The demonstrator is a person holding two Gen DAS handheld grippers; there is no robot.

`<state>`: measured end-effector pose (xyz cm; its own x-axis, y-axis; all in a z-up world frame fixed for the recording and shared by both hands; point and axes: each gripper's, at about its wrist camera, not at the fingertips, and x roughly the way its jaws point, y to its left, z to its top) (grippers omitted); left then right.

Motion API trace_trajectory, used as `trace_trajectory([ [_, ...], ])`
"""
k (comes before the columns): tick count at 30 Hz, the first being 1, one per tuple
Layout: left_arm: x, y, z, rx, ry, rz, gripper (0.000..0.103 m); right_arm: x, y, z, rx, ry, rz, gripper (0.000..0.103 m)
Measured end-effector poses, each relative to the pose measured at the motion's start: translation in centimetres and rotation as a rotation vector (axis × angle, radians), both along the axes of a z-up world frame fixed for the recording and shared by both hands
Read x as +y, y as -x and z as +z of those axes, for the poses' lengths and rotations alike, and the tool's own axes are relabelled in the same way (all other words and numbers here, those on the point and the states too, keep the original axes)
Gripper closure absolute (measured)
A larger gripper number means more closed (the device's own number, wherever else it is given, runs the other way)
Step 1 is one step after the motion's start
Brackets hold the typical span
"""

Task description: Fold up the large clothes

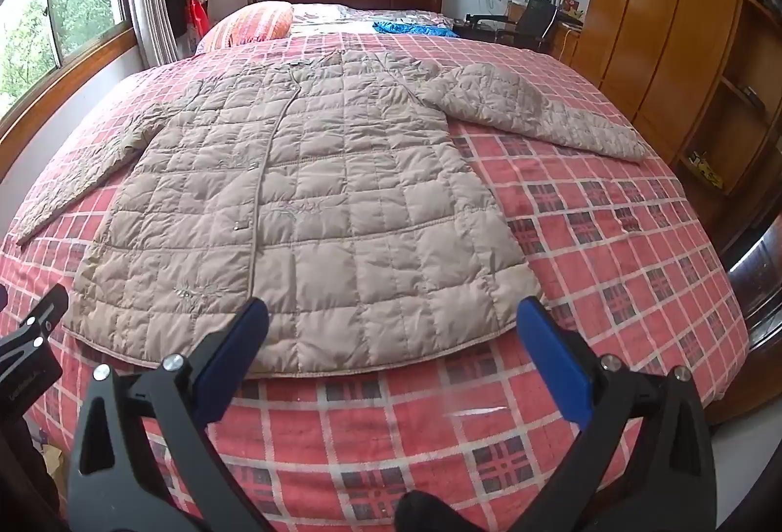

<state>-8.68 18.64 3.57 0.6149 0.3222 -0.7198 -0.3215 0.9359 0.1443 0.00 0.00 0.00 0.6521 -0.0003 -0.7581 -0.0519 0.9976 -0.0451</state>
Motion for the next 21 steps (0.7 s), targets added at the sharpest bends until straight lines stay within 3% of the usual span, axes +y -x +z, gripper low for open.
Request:
trace_trajectory([
  [21,-0.07,-0.09,0.09,0.004,0.004,0.003,0.004,0.04,-0.02,-0.01,-0.001,-0.006,0.001,0.002],
])
